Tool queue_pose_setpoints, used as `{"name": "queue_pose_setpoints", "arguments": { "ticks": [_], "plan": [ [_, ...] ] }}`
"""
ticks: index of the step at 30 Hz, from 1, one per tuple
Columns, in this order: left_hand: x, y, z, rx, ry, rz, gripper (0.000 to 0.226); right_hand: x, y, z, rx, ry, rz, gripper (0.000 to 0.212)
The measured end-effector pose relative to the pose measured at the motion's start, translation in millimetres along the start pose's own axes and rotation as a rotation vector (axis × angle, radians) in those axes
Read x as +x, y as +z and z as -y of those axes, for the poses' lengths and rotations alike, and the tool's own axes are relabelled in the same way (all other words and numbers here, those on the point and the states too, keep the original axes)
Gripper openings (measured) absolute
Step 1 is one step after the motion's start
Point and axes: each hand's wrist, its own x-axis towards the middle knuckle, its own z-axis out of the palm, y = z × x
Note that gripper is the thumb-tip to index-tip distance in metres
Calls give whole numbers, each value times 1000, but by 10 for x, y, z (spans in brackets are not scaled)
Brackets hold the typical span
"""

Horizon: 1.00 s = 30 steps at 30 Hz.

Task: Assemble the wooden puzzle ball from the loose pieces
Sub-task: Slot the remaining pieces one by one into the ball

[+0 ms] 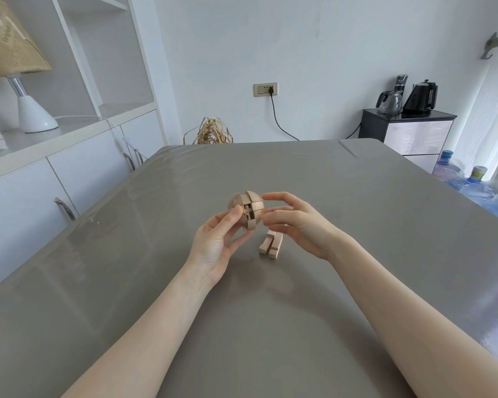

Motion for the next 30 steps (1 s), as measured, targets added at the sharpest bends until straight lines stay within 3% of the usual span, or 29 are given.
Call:
{"name": "queue_pose_setpoints", "arguments": {
  "ticks": [5, 9, 14, 23, 30],
  "plan": [
    [7, 0, 3, -72, -40, -29, 17, -21, -96, -23, -385, -13, -128, 32],
    [0, 20, -10, -153, -70, -57, 10, -35, -10, -109, -738, 38, -100, 54],
    [-15, 21, -16, -163, -71, -44, 8, -82, 95, -141, -911, -30, -86, 67],
    [-23, 14, -20, -165, -87, -35, 9, -55, 109, -162, -893, -103, -170, 34],
    [-29, 12, -18, -140, -78, -36, 10, -41, 108, -130, -660, -134, -260, 17]
  ]
}}
